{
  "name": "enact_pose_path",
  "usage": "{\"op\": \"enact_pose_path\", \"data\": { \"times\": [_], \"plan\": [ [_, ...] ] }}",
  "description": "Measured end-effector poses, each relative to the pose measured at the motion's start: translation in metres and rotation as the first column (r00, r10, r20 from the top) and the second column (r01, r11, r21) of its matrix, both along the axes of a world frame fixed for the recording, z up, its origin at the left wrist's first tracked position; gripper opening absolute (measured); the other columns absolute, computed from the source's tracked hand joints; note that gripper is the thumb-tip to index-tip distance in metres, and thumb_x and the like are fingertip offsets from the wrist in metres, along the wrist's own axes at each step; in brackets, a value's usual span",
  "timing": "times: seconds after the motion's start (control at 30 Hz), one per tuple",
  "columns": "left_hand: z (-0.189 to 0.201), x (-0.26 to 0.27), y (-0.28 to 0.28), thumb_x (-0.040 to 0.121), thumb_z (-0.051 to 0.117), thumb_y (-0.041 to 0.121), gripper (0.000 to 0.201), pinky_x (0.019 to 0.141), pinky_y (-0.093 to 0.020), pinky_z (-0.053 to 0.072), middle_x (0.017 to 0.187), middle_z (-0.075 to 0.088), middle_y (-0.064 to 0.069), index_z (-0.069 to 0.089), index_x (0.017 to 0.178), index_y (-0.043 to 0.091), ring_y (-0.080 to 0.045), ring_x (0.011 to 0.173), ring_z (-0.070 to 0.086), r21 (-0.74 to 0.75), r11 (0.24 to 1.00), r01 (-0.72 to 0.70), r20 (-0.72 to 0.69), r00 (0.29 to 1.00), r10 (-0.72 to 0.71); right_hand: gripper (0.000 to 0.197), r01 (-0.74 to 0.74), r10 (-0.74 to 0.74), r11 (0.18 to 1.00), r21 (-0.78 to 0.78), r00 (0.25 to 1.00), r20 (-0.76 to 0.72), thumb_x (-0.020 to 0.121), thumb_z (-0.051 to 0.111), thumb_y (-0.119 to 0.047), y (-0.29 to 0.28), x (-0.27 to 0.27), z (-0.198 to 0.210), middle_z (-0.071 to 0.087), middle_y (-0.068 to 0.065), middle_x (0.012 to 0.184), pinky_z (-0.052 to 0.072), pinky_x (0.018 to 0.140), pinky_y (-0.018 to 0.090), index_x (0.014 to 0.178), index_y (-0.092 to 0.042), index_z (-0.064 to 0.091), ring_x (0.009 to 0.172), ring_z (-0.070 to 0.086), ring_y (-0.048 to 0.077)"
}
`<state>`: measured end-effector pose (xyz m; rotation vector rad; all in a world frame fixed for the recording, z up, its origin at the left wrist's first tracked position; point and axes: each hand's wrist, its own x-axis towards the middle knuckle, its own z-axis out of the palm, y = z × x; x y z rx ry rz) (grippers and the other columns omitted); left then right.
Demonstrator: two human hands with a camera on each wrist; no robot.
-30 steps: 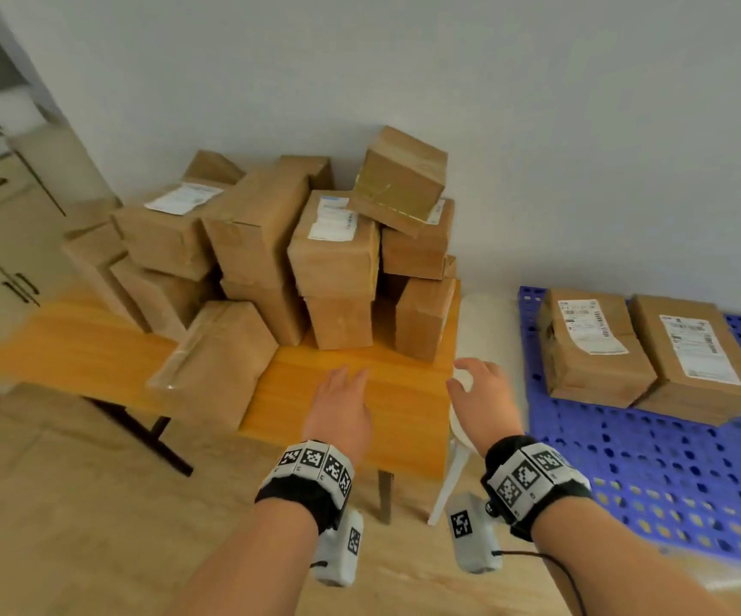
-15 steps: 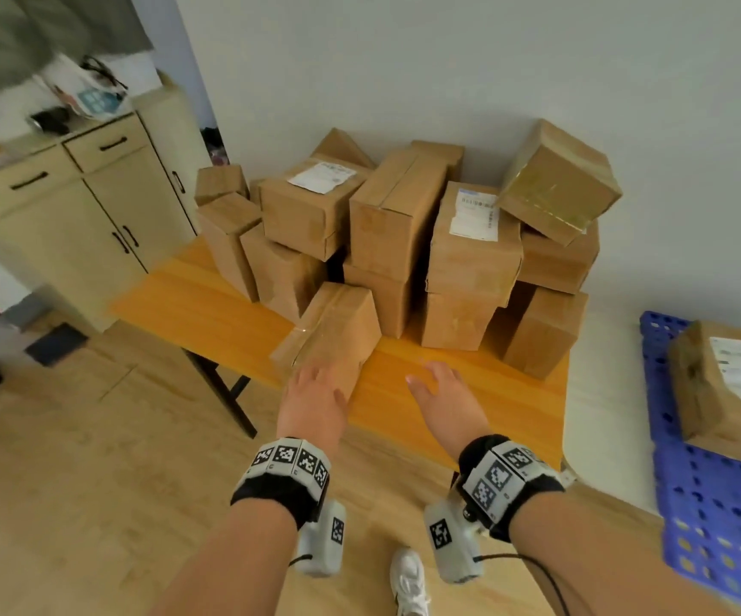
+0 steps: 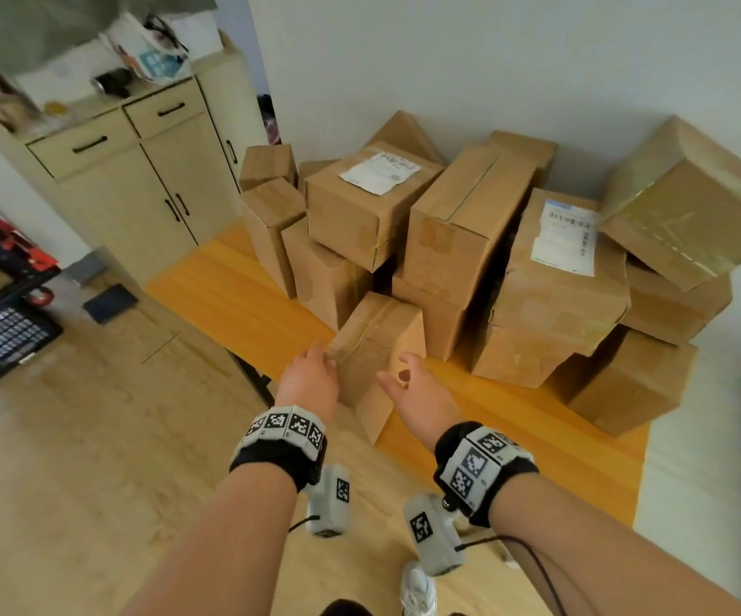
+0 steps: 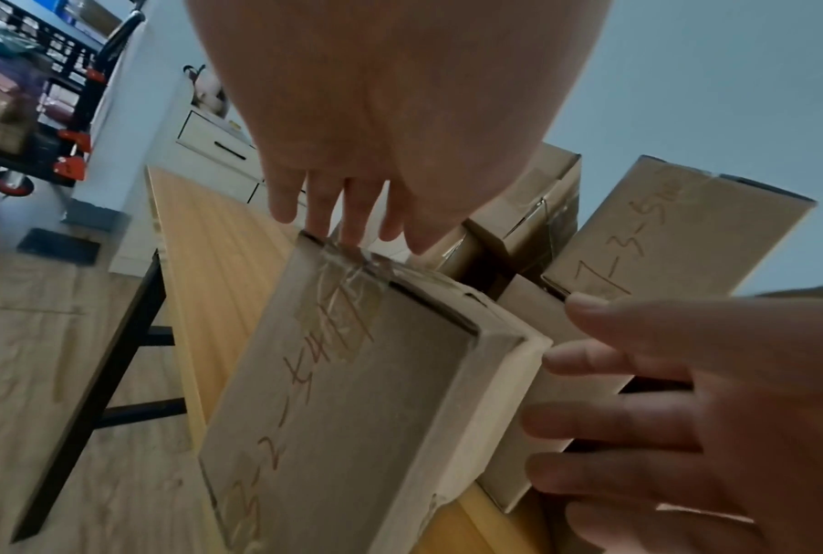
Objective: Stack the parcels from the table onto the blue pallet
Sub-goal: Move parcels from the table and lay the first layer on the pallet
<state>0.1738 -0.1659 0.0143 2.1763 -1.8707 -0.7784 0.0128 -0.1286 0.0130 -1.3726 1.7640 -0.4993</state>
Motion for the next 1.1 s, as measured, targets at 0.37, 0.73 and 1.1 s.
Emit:
{"op": "enact_pose_path", "data": {
  "times": [0.37, 0.73, 1.1],
  "plan": [
    [0.0, 0.006, -0.004, 0.101, 0.036, 0.011, 0.038, 0.075, -0.026, 0.046, 0.124, 0.061, -0.005, 0.057, 0.131, 0.023, -0.02, 0.099, 0.06, 0.015, 0.999, 0.032, -0.286, 0.958, -0.027, 0.06, 0.188, -0.188, 0.98, 0.065, 0.982, -0.016, 0.096, 0.052, -0.048, 0.005, 0.015, -0.004, 0.064, 0.006, 0.123, 0.055, 0.086, 0.04, 0.146, -0.021, 0.032, 0.105, 0.064, 0.024],
    [-0.017, 0.006, 0.015, 0.088, 0.065, 0.035, 0.052, 0.099, -0.034, 0.041, 0.131, 0.054, -0.005, 0.05, 0.136, 0.022, -0.023, 0.12, 0.048, 0.071, 0.968, 0.239, -0.358, 0.912, -0.199, 0.049, 0.499, -0.501, 0.852, 0.161, 0.865, -0.031, 0.101, 0.045, -0.032, 0.061, 0.023, -0.017, 0.057, 0.012, 0.135, 0.05, 0.089, 0.039, 0.147, -0.019, 0.033, 0.114, 0.059, 0.031],
    [-0.035, -0.007, 0.02, 0.104, 0.038, 0.031, 0.049, 0.08, -0.029, 0.046, 0.136, 0.055, -0.011, 0.032, 0.148, 0.011, -0.024, 0.107, 0.059, 0.316, 0.869, 0.38, -0.229, 0.92, -0.319, 0.06, 0.545, -0.565, 0.807, 0.227, 0.825, 0.026, 0.1, 0.044, -0.047, 0.084, 0.005, -0.017, 0.05, 0.008, 0.144, 0.043, 0.096, 0.036, 0.149, -0.015, 0.033, 0.127, 0.052, 0.028]
  ]
}}
